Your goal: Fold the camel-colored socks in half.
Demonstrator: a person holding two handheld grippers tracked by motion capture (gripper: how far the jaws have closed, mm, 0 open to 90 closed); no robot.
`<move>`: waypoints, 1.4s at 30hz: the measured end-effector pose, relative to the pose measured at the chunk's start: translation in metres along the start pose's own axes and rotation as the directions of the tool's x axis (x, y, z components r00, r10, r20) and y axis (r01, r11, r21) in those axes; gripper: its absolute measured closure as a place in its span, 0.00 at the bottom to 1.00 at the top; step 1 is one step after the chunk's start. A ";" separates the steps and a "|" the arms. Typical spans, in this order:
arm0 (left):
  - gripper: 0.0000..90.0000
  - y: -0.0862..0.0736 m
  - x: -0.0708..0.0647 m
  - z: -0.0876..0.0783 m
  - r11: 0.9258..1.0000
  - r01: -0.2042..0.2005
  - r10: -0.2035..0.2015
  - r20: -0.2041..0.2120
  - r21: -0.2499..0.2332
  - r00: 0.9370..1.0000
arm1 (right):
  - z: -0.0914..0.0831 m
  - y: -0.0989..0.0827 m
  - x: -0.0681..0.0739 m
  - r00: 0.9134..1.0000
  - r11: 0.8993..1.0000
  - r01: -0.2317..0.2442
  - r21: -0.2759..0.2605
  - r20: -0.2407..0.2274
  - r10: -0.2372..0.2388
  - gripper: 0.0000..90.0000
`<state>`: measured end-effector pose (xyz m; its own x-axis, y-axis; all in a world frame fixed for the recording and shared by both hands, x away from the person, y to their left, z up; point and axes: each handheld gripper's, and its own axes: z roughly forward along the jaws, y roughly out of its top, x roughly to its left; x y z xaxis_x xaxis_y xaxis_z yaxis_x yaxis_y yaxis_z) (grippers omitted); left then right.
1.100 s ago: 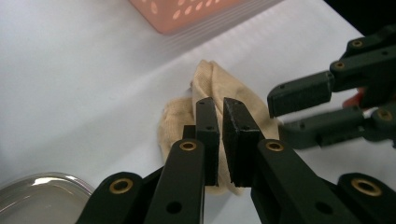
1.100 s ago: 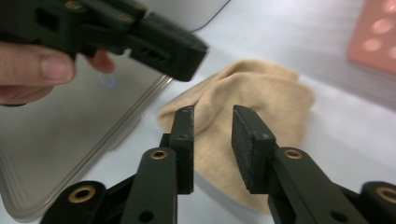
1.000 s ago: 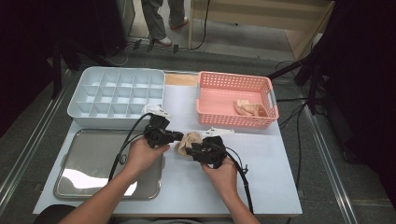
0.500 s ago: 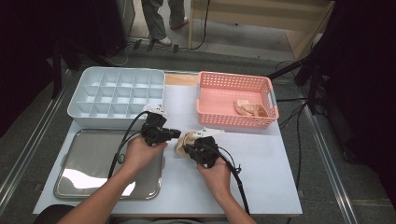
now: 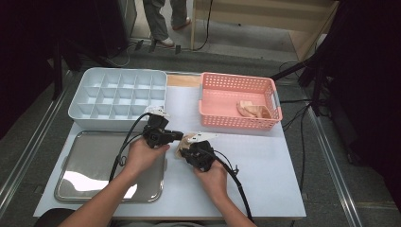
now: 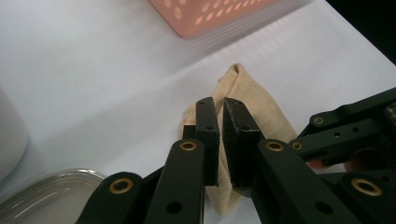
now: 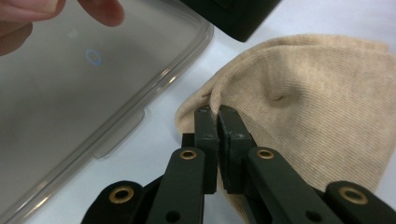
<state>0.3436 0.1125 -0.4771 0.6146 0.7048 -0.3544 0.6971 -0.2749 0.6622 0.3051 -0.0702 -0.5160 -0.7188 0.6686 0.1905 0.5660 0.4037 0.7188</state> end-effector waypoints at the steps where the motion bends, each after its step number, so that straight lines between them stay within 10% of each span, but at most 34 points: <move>1: 0.95 0.000 -0.001 0.001 1.000 0.000 0.000 -0.001 -0.002 1.000 | 0.000 -0.001 0.000 1.000 1.000 0.005 -0.002 0.004 -0.005 0.98; 21: 0.96 -0.007 -0.004 0.030 0.994 -0.038 0.039 -0.001 0.107 0.999 | -0.020 -0.017 -0.002 1.000 0.999 -0.027 -0.041 -0.009 0.026 0.88; 32: 0.95 -0.009 -0.004 0.032 0.992 -0.045 0.046 -0.005 0.121 0.999 | -0.059 -0.018 -0.029 0.995 0.994 -0.087 -0.066 0.040 0.090 0.99; 42: 0.95 -0.010 -0.003 0.033 0.992 -0.039 0.040 -0.002 0.117 0.999 | -0.041 -0.021 -0.054 0.988 0.991 -0.129 -0.020 0.079 0.130 1.00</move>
<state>0.3465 0.0916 -0.5045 0.6411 0.6948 -0.3261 0.7107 -0.3770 0.5940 0.3153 -0.1399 -0.5138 -0.6051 0.7625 0.2290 0.6457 0.3018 0.7014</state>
